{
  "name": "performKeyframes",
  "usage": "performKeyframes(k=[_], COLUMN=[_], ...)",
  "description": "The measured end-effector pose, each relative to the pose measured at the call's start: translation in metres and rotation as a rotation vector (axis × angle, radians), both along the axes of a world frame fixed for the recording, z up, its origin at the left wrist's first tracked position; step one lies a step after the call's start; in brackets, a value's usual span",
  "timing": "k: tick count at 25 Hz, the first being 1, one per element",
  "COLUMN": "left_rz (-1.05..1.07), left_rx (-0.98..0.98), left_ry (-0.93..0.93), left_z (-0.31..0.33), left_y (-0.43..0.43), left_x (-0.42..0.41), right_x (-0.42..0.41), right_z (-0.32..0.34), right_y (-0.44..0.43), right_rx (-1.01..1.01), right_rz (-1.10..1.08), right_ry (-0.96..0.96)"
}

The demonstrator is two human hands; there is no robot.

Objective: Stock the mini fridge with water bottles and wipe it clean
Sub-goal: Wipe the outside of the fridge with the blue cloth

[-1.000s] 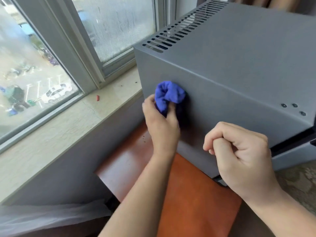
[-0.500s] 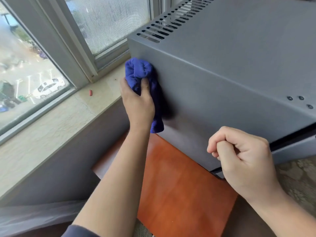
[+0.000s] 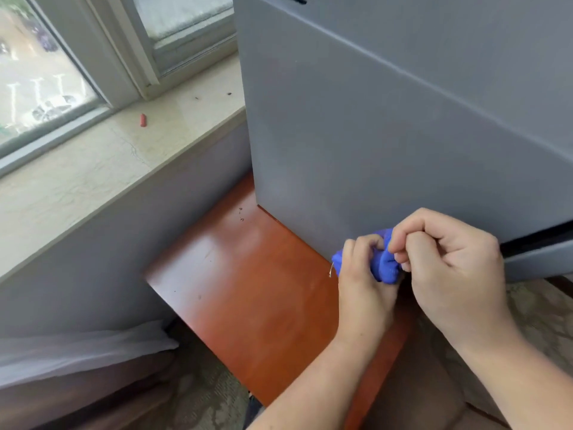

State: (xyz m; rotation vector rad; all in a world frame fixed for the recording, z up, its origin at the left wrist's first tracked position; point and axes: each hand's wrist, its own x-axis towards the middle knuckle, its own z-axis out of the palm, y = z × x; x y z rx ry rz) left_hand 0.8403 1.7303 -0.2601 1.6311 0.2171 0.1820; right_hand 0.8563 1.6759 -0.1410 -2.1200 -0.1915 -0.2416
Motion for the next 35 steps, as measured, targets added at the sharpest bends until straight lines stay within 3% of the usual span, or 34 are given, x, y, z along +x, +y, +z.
performKeyframes(k=[4,9,12,16,20,27,32,35], left_rz=[0.281,0.561,0.526,0.523,0.458,0.157,0.008,-0.001], left_rx=[-0.077,0.036,0.063,0.019,-0.046,-0.158,-0.108,-0.080], left_ry=[0.063,0.033,0.084,0.079,0.072,0.273,0.294,0.266], left_z=[-0.006,-0.012,-0.010,-0.016,-0.047,-0.098,-0.106,-0.109], left_y=[0.031,0.146,0.184,0.173,0.107,-0.024,-0.056,-0.050], left_x=[0.025,0.114,0.139,0.134,0.092,-0.002,-0.027,-0.024], right_x=[0.004,0.010,0.011,0.009,0.004,-0.013,-0.039,-0.044], right_z=[-0.006,-0.010,-0.015,-0.024,-0.046,-0.116,-0.163,-0.167], right_y=[0.007,0.017,0.016,0.008,-0.008,-0.051,-0.084,-0.083], right_rx=[-0.017,-0.021,-0.028,-0.018,-0.027,-0.054,0.231,0.419], right_rz=[0.006,0.034,0.049,0.053,0.030,-0.110,-0.489,-0.516], right_ry=[0.048,0.110,0.128,0.162,0.220,0.477,0.777,0.836])
